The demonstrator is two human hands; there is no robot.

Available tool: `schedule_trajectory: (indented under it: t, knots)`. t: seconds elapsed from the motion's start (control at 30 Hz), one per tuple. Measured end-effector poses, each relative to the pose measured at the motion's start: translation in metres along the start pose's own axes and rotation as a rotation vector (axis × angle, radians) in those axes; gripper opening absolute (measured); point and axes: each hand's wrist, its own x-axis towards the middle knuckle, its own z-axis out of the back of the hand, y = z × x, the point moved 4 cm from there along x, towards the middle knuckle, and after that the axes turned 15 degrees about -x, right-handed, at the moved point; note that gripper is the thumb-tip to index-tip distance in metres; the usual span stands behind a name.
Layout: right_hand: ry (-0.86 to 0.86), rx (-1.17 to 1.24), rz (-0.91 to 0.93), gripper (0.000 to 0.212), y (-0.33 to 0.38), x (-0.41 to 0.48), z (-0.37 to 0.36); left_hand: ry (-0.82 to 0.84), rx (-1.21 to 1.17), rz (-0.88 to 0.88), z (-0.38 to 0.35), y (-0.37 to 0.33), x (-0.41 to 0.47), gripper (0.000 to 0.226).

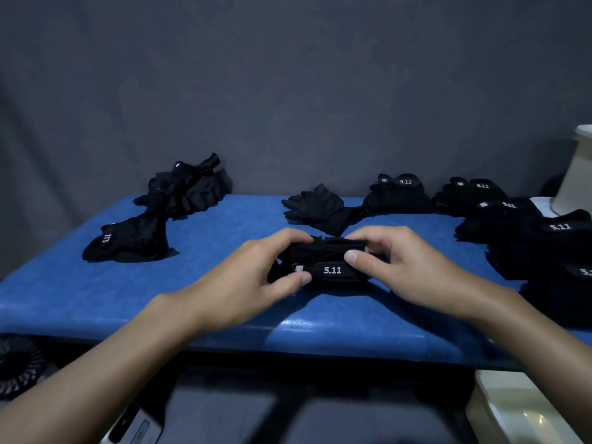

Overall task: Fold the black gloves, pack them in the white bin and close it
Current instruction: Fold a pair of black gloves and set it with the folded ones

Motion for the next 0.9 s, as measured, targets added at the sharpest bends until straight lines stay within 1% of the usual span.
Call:
schedule_trajectory:
  t: [0.1, 0.23, 0.3, 0.43, 0.53, 0.63, 0.77, 0.9]
  knots:
    - [0.002, 0.052, 0.010, 0.030, 0.000, 0.001, -0.002, -0.026, -0.089, 0.016, 0.001, 0.001, 0.000, 0.030]
    - [0.046, 0.147, -0.007, 0.053, -0.001, 0.001, -0.001, -0.030, -0.145, 0.018, 0.001, 0.003, 0.000, 0.023]
    - [0.063, 0.169, -0.007, 0.057, -0.002, 0.001, -0.002, -0.020, -0.153, 0.016, 0.001, 0.003, 0.000, 0.020]
    - [0.115, 0.191, 0.007, 0.049, -0.001, 0.000, -0.005, -0.019, -0.153, 0.002, 0.000, 0.003, 0.000, 0.018]
    - [0.084, 0.159, 0.012, 0.040, -0.002, 0.000, -0.003, -0.025, -0.163, -0.013, 0.000, 0.003, 0.001, 0.016]
    - [0.042, 0.188, -0.007, 0.031, -0.002, 0.000, -0.003, -0.052, -0.217, -0.029, -0.001, 0.002, 0.002, 0.018]
    - [0.020, 0.193, -0.045, 0.033, -0.002, 0.002, -0.006, -0.117, -0.254, -0.005, -0.003, 0.005, 0.004, 0.025]
    - [-0.056, 0.119, -0.065, 0.033, -0.005, 0.006, -0.012, -0.206, -0.238, 0.033, -0.004, 0.013, 0.007, 0.016]
